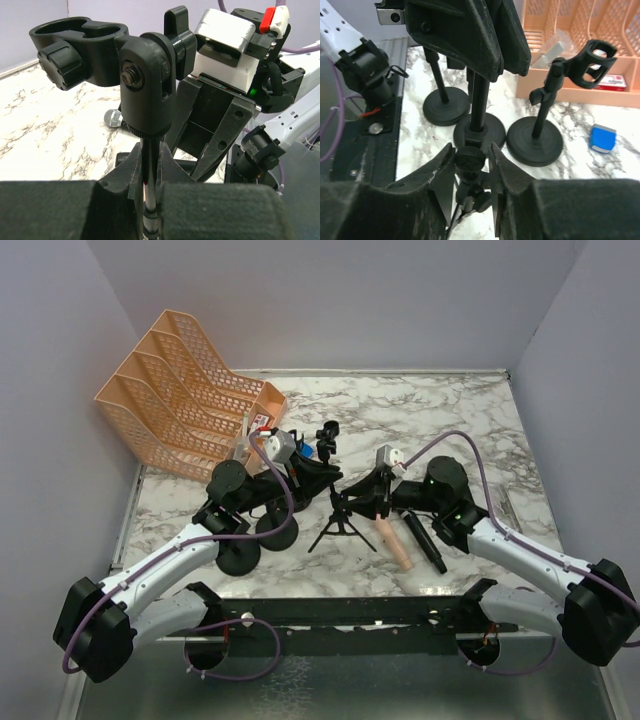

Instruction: Attach the microphones to the stand

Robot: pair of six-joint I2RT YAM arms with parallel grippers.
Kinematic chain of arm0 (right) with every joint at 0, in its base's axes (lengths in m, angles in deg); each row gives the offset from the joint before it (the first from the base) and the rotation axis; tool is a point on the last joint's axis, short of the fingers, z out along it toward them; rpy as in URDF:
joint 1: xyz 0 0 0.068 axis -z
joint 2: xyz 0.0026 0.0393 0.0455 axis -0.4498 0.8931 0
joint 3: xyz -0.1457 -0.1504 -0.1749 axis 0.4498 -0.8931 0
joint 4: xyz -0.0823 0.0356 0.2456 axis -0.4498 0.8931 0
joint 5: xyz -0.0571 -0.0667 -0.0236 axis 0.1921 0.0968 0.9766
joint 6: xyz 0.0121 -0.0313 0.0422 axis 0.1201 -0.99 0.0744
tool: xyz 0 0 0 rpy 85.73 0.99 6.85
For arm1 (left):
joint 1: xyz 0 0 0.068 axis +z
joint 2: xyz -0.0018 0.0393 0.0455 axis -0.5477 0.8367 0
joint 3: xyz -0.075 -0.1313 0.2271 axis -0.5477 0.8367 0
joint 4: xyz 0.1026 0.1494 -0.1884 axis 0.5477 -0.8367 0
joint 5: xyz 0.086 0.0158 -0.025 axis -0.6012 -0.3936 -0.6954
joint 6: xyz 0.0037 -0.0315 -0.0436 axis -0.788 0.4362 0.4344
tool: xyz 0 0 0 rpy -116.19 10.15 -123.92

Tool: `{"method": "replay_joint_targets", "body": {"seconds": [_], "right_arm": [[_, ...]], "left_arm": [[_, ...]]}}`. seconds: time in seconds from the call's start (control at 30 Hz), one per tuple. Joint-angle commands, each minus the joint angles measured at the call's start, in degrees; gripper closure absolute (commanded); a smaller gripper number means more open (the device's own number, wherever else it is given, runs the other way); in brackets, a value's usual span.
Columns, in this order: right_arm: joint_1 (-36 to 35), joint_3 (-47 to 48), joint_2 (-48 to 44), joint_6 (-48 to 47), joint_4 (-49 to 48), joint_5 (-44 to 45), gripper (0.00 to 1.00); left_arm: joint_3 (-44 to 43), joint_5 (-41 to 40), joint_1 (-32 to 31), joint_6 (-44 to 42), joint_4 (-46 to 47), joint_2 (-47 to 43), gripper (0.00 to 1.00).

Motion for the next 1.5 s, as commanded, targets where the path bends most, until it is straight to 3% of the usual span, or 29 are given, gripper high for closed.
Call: {"method": "replay_joint_targets", "body": {"seconds": [0.0,0.13,0.2,0.27,0.3,0.5,0.67,0.77,0.87,0.9,0.97,1.0,1.1,1.27,1.47], "right_arm": [[0.08,2.19,0.83,-0.53,2.85,-2.65,0.69],[0.1,2.0,0.47,4.05,2.77,-1.24,0.68],[0.09,1.28,0.01,7.0,1.64,0.94,0.77],[0.1,0.86,-0.26,10.07,0.56,3.78,0.96],[0.1,0.91,-0.5,12.33,0.32,5.39,0.99],[0.08,-1.42,-0.5,30.6,-7.4,15.99,0.99],[0.05,1.15,-0.23,59.72,-3.62,28.69,0.99],[0.08,2.76,0.5,77.63,2.69,31.97,0.99],[0.08,7.83,2.14,82.14,12.03,32.43,0.99],[0.05,8.94,2.51,80.35,13.2,32.87,0.95],[0.05,9.86,2.67,75.64,14.4,34.06,0.65],[0.06,9.49,2.27,72.22,13.34,35.09,0.55],[0.09,5.61,-0.25,57.03,1.93,33.74,0.41],[0.07,-2.27,-3.91,28.9,-12.79,17.52,0.36],[0.05,-3.17,-4.84,8.22,-6.48,5.28,0.42]], "left_arm": [[-2.71,2.1,-0.14,1.32,3.3,-0.72,1.0],[-2.39,1.39,-0.16,1.43,3.07,-0.7,1.0],[-2.25,0.94,-0.16,1.18,3.07,-0.96,1.0],[-2.03,0.41,-0.16,0.86,3.07,-1.15,1.0],[-1.88,0.17,-0.15,0.55,3.07,-1.36,1.0],[-0.59,-2.38,-0.15,-3.76,3.36,-2.98,1.0],[-0.31,-4.66,-0.18,-7.74,3.72,-3.39,1.0],[-0.39,-6.02,-0.25,-9.04,4.02,-3.12,1.0],[-0.84,-8.33,-0.22,-8.74,4.04,-2.51,1.0],[-1.04,-9.38,-0.19,-8.28,4.11,-2.43,1.0],[-1.88,-12.32,-0.25,-6.2,4.0,-2.05,1.0],[-2.28,-14.12,-0.25,-5.15,3.73,-1.93,1.0],[-2.96,-14.51,-0.19,-3.66,3.28,-1.69,1.0],[-3.07,-11.72,-0.2,-2.25,2.83,-1.2,1.0],[-3.12,-6.28,-0.25,-1.47,2.04,-1.25,1.0]]}}
